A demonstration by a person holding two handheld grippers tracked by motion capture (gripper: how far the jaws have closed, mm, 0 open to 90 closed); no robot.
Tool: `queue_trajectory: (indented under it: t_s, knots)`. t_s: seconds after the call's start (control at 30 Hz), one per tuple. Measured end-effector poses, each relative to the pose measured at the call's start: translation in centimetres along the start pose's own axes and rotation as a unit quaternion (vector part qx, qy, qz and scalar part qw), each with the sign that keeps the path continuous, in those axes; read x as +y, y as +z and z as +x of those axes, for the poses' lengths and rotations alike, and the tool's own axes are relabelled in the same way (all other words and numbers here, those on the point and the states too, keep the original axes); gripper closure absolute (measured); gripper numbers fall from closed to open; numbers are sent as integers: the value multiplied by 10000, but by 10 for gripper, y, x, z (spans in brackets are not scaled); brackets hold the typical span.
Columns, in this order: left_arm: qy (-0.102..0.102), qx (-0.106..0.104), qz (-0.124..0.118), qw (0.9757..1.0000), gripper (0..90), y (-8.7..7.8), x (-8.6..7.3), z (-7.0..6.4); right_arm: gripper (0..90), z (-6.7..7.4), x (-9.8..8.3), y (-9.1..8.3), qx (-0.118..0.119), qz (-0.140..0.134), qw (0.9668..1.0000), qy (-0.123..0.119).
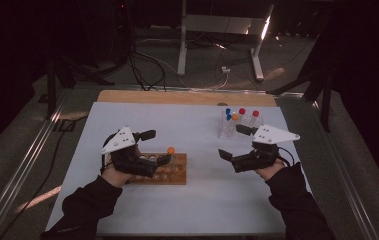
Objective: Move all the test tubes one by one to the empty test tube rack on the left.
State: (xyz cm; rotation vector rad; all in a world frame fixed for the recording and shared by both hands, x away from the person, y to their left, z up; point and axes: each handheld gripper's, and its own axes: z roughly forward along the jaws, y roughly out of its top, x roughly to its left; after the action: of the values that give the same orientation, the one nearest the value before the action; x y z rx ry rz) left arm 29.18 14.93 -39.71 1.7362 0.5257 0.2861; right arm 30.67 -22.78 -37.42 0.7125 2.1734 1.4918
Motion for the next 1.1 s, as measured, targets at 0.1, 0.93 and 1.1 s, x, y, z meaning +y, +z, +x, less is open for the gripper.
queue_trajectory:
  t_s: [0.1, 0.93, 1.1]
  knots:
    - [93, -40, 70, 9999, 10, -7, -3, -4, 43, -13, -1, -1, -234, 23, 9997, 114]
    - [90, 139, -104, 9998, 6, -35, -40, -6, 518, -93, -74, 61, -1557, 705, 9810, 915]
    - [90, 120, -125, 9998, 6, -35, -40, -6, 568, -99, -76, 71, -1568, 793, 9800, 937]
